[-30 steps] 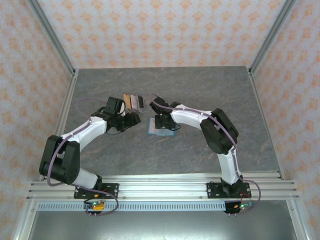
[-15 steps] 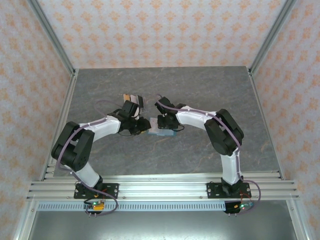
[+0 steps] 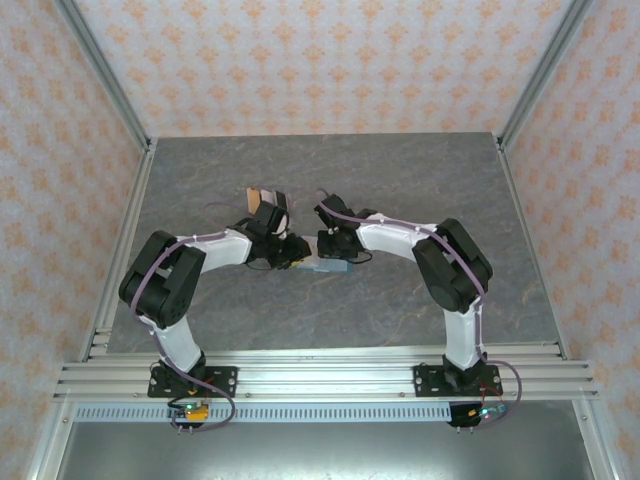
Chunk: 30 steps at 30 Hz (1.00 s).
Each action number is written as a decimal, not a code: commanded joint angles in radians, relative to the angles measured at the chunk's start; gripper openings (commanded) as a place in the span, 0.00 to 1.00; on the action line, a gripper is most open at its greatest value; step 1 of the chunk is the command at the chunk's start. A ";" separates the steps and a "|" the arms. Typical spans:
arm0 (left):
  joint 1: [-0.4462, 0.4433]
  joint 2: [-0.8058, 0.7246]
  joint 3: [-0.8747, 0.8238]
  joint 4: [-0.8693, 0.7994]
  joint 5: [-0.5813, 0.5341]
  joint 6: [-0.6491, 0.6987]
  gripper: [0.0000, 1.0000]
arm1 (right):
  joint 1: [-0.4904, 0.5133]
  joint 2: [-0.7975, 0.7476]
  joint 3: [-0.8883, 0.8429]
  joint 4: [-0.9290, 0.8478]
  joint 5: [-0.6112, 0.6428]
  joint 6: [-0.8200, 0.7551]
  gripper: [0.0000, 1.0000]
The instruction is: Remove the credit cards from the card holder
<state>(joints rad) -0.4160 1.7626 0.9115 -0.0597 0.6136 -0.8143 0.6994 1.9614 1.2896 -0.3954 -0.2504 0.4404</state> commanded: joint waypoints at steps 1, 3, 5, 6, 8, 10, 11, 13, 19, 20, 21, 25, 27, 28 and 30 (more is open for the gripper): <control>-0.017 0.008 0.037 0.029 0.024 -0.003 0.30 | -0.007 -0.025 -0.033 -0.015 -0.025 0.006 0.25; -0.020 0.012 0.040 0.024 0.024 0.001 0.30 | -0.010 -0.034 -0.041 -0.003 -0.034 0.012 0.25; -0.020 0.020 0.041 0.026 0.030 -0.001 0.29 | -0.012 -0.044 -0.048 0.010 -0.041 0.018 0.26; -0.020 0.024 0.043 0.027 0.029 0.000 0.29 | -0.013 -0.049 -0.051 0.014 -0.043 0.020 0.27; -0.020 0.031 0.041 0.029 0.026 -0.003 0.29 | -0.014 -0.057 -0.054 0.020 -0.044 0.024 0.26; -0.020 0.040 0.041 0.034 0.029 -0.006 0.29 | -0.015 -0.062 -0.056 0.024 -0.046 0.026 0.27; -0.020 0.043 0.041 0.036 0.028 -0.008 0.29 | -0.016 -0.064 -0.056 0.025 -0.047 0.028 0.26; -0.019 0.047 0.040 0.032 0.022 -0.009 0.29 | -0.017 -0.066 -0.059 0.027 -0.047 0.033 0.26; -0.020 0.063 0.038 0.029 0.020 -0.008 0.29 | -0.022 -0.081 -0.071 0.035 -0.046 0.051 0.24; -0.020 0.064 0.038 0.026 0.017 -0.008 0.29 | -0.024 -0.085 -0.075 0.036 -0.047 0.055 0.25; -0.020 0.066 0.037 0.018 0.010 -0.007 0.29 | -0.027 -0.094 -0.081 0.042 -0.047 0.060 0.26; -0.019 0.067 0.034 -0.003 -0.016 -0.003 0.29 | -0.033 -0.120 -0.076 -0.003 0.021 0.084 0.33; -0.020 0.071 0.031 -0.002 -0.018 -0.006 0.29 | -0.032 -0.126 -0.066 -0.055 0.088 0.098 0.36; -0.020 0.073 0.029 -0.001 -0.017 -0.008 0.29 | -0.033 -0.125 -0.062 -0.080 0.121 0.102 0.37; -0.019 0.072 0.027 0.004 -0.011 -0.008 0.29 | -0.032 -0.130 -0.056 -0.122 0.173 0.114 0.37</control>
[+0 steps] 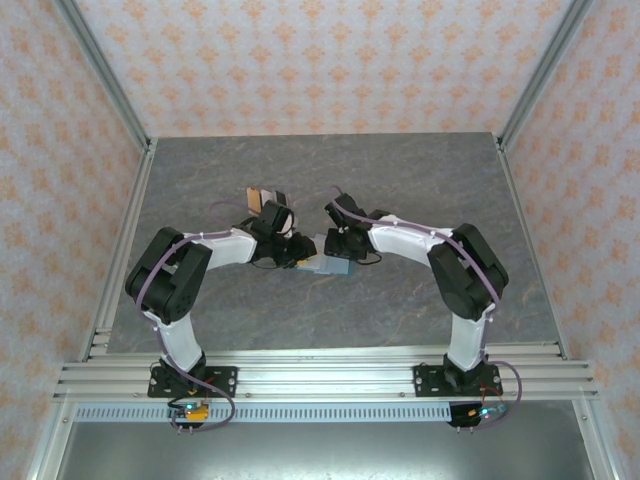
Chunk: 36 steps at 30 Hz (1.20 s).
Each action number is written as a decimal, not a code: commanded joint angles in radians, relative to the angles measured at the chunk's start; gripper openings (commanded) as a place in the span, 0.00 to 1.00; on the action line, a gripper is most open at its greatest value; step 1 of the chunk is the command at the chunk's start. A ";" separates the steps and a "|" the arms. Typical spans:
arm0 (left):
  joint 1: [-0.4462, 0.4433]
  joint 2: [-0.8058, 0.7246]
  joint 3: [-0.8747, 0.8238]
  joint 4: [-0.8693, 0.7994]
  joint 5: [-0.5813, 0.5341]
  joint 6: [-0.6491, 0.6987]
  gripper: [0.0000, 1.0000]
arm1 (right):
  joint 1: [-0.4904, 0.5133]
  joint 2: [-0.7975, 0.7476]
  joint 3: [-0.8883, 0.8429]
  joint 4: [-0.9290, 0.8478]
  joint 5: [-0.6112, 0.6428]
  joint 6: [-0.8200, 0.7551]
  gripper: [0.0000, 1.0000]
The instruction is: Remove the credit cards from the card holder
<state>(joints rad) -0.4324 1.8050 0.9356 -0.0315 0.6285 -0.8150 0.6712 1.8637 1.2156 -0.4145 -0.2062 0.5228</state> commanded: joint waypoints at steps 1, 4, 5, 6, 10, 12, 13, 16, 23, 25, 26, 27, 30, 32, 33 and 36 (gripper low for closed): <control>-0.003 0.030 0.003 -0.021 -0.021 -0.007 0.29 | -0.004 -0.038 0.017 -0.113 0.148 0.035 0.38; -0.003 0.028 0.006 0.001 0.012 -0.007 0.30 | -0.005 -0.060 0.006 -0.123 0.187 0.048 0.39; -0.004 0.029 0.008 0.012 0.028 -0.007 0.30 | -0.005 -0.071 0.002 -0.118 0.188 0.050 0.40; -0.005 0.027 0.009 0.026 0.043 -0.009 0.31 | -0.004 -0.080 -0.005 -0.109 0.185 0.050 0.41; -0.011 0.021 0.025 0.064 0.097 -0.015 0.36 | -0.005 -0.118 -0.021 -0.086 0.176 0.056 0.43; -0.021 0.022 0.042 0.073 0.117 -0.015 0.38 | -0.008 -0.140 -0.033 -0.079 0.178 0.062 0.44; -0.026 0.024 0.050 0.078 0.126 -0.016 0.39 | -0.010 -0.151 -0.040 -0.074 0.181 0.066 0.45; -0.051 0.030 0.080 0.096 0.149 -0.028 0.41 | -0.022 -0.193 -0.067 -0.062 0.191 0.086 0.49; -0.098 0.082 0.175 0.084 0.128 -0.038 0.45 | -0.063 -0.296 -0.141 -0.037 0.223 0.139 0.55; -0.103 0.099 0.200 0.063 0.121 -0.035 0.46 | -0.069 -0.312 -0.150 -0.035 0.226 0.145 0.56; -0.103 0.132 0.210 0.047 0.115 -0.032 0.47 | -0.071 -0.317 -0.150 -0.040 0.227 0.145 0.56; -0.102 0.144 0.223 0.022 0.108 -0.018 0.47 | -0.071 -0.319 -0.149 -0.045 0.228 0.144 0.56; -0.100 0.154 0.257 -0.067 0.073 0.030 0.48 | -0.072 -0.324 -0.146 -0.058 0.228 0.142 0.57; -0.101 0.141 0.264 -0.089 0.071 0.047 0.49 | -0.073 -0.328 -0.145 -0.057 0.221 0.134 0.57; -0.099 0.131 0.264 -0.096 0.066 0.052 0.48 | -0.073 -0.329 -0.144 -0.052 0.209 0.127 0.57; -0.084 0.078 0.265 -0.131 0.050 0.072 0.45 | -0.072 -0.317 -0.137 -0.019 0.147 0.097 0.57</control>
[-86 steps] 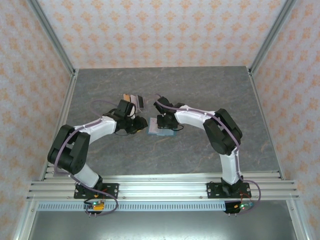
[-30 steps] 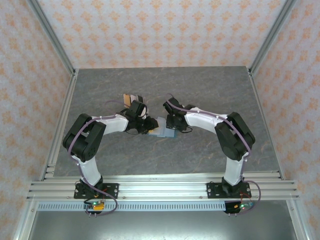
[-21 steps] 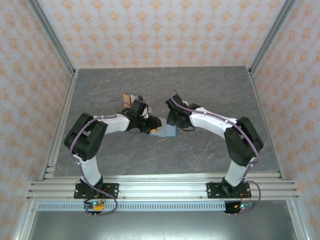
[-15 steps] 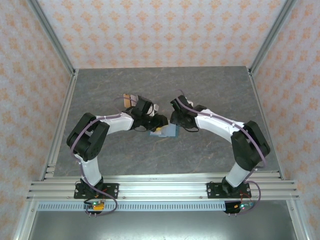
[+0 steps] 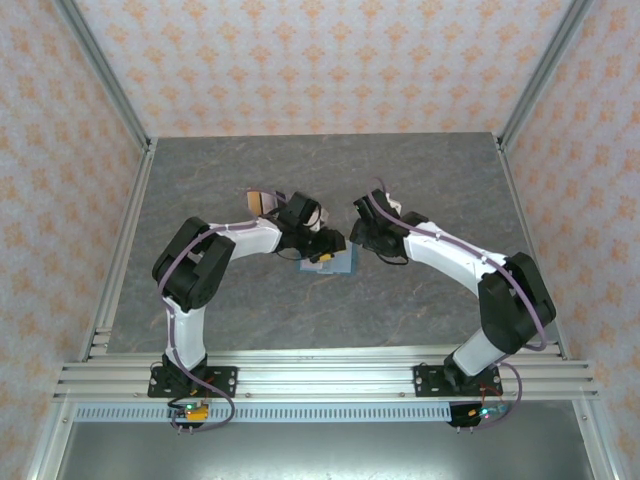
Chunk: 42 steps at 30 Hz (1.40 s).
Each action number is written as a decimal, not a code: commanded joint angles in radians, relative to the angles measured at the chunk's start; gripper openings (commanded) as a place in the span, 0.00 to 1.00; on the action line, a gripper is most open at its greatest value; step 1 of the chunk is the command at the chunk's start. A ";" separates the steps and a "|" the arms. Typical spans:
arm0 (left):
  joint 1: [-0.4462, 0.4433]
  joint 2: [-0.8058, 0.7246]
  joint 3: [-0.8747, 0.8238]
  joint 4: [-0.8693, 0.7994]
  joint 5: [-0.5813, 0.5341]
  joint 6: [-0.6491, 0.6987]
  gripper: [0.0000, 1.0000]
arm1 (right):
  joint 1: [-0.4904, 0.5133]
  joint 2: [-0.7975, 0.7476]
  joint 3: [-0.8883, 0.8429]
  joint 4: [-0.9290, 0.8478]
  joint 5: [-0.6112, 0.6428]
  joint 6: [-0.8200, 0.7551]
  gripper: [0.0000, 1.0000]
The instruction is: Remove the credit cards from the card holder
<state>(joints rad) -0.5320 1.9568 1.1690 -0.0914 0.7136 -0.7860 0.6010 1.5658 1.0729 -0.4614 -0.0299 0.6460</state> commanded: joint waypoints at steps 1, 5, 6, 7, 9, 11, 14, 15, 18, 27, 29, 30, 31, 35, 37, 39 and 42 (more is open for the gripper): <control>0.024 -0.096 0.028 -0.084 -0.041 0.049 0.42 | -0.003 -0.013 0.009 0.046 -0.068 -0.037 0.57; 0.059 -0.195 -0.012 -0.146 -0.092 0.081 0.41 | -0.002 0.027 0.018 0.131 -0.236 -0.067 0.56; 0.067 -0.215 -0.023 -0.160 -0.108 0.088 0.41 | -0.002 0.036 0.019 0.151 -0.267 -0.066 0.56; 0.078 -0.237 -0.037 -0.182 -0.133 0.098 0.41 | -0.003 0.052 0.022 0.168 -0.303 -0.061 0.56; 0.094 -0.271 -0.053 -0.241 -0.199 0.122 0.40 | -0.003 0.088 0.038 0.190 -0.351 -0.043 0.54; 0.117 -0.294 -0.075 -0.278 -0.252 0.134 0.38 | -0.002 0.137 0.056 0.209 -0.404 -0.019 0.50; 0.143 -0.308 -0.111 -0.277 -0.283 0.129 0.34 | -0.003 0.192 0.061 0.261 -0.452 0.025 0.43; 0.145 -0.306 -0.115 -0.277 -0.290 0.129 0.34 | -0.002 0.207 0.062 0.272 -0.460 0.035 0.42; 0.145 -0.282 -0.120 -0.262 -0.285 0.124 0.31 | -0.003 0.246 0.066 0.296 -0.477 0.060 0.35; 0.145 -0.181 -0.093 -0.189 -0.217 0.093 0.24 | -0.003 0.312 0.074 0.318 -0.505 0.082 0.25; 0.145 -0.167 -0.085 -0.187 -0.209 0.093 0.23 | -0.002 0.321 0.079 0.312 -0.505 0.075 0.25; 0.146 -0.163 -0.085 -0.181 -0.205 0.091 0.23 | -0.002 0.325 0.082 0.312 -0.505 0.073 0.25; 0.145 -0.158 -0.085 -0.176 -0.199 0.088 0.22 | -0.003 0.327 0.084 0.309 -0.505 0.070 0.24; 0.144 -0.143 -0.086 -0.163 -0.185 0.080 0.19 | -0.002 0.337 0.088 0.305 -0.505 0.063 0.24; 0.144 -0.136 -0.089 -0.160 -0.180 0.079 0.18 | -0.002 0.343 0.090 0.310 -0.512 0.063 0.24; 0.143 -0.131 -0.091 -0.158 -0.179 0.077 0.17 | -0.002 0.347 0.091 0.312 -0.515 0.061 0.23; 0.141 -0.121 -0.093 -0.157 -0.175 0.077 0.17 | -0.002 0.355 0.093 0.310 -0.516 0.056 0.22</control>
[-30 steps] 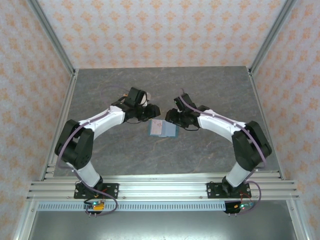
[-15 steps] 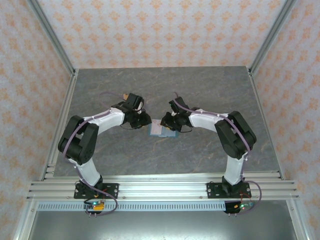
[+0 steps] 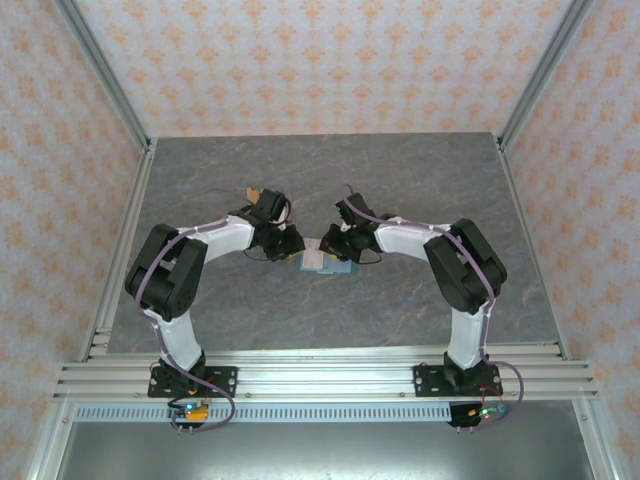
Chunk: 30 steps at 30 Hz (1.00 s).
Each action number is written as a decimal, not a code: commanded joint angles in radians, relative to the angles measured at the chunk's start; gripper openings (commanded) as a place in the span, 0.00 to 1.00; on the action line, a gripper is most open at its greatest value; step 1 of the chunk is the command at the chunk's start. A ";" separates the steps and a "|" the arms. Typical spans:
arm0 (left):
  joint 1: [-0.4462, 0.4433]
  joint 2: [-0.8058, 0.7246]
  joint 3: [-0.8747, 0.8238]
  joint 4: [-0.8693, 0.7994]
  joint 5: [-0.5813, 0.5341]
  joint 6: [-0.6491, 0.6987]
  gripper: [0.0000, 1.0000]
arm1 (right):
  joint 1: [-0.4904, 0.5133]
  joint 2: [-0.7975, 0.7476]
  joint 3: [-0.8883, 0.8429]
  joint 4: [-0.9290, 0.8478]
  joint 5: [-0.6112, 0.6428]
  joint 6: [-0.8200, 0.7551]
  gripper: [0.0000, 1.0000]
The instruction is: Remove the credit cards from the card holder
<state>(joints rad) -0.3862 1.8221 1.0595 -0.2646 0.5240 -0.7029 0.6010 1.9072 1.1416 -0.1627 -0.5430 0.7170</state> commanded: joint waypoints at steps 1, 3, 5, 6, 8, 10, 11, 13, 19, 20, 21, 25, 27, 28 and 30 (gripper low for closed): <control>-0.005 0.016 0.017 0.015 0.015 -0.006 0.17 | -0.003 0.017 0.026 0.010 -0.006 -0.017 0.22; -0.005 0.020 0.016 0.012 0.013 -0.006 0.16 | -0.002 0.023 0.027 0.010 -0.011 -0.019 0.21; -0.006 0.025 0.013 0.006 0.011 -0.006 0.15 | -0.003 0.026 0.028 0.010 -0.012 -0.021 0.21; -0.006 0.027 0.013 0.005 0.009 -0.006 0.15 | -0.002 0.028 0.029 0.009 -0.009 -0.021 0.21; -0.006 0.033 0.013 -0.001 0.007 -0.006 0.14 | -0.002 0.031 0.029 0.005 -0.008 -0.025 0.21; -0.007 0.037 0.010 0.000 0.007 -0.006 0.14 | -0.002 0.037 0.033 0.000 -0.009 -0.029 0.21; -0.008 0.038 0.008 -0.001 0.007 -0.006 0.14 | -0.002 0.040 0.036 -0.005 -0.010 -0.031 0.22; -0.008 0.040 0.007 -0.003 0.004 -0.005 0.14 | -0.003 0.046 0.041 -0.011 -0.014 -0.034 0.22; -0.009 0.042 0.001 -0.009 0.003 -0.004 0.13 | -0.001 0.064 0.051 -0.017 -0.024 -0.043 0.23; -0.010 0.042 0.000 -0.010 0.002 -0.004 0.13 | -0.002 0.066 0.052 -0.015 -0.028 -0.044 0.23; -0.009 0.042 0.000 -0.011 0.002 -0.004 0.13 | -0.002 0.067 0.052 -0.014 -0.033 -0.045 0.23; -0.009 0.043 -0.002 -0.014 0.001 -0.003 0.13 | -0.002 0.061 0.046 -0.004 -0.038 -0.050 0.21; -0.009 0.045 -0.002 -0.015 -0.002 -0.003 0.13 | -0.002 0.052 0.041 -0.001 -0.031 -0.056 0.19; -0.009 0.045 -0.001 -0.016 -0.002 -0.003 0.13 | -0.002 0.046 0.038 -0.003 -0.023 -0.060 0.18; -0.010 0.043 -0.001 -0.019 -0.004 -0.003 0.13 | -0.002 0.036 0.035 -0.006 -0.011 -0.066 0.15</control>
<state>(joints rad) -0.3862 1.8488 1.0592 -0.2649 0.5259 -0.7063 0.5987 1.9503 1.1751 -0.1635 -0.5758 0.6731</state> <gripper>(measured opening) 0.131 0.160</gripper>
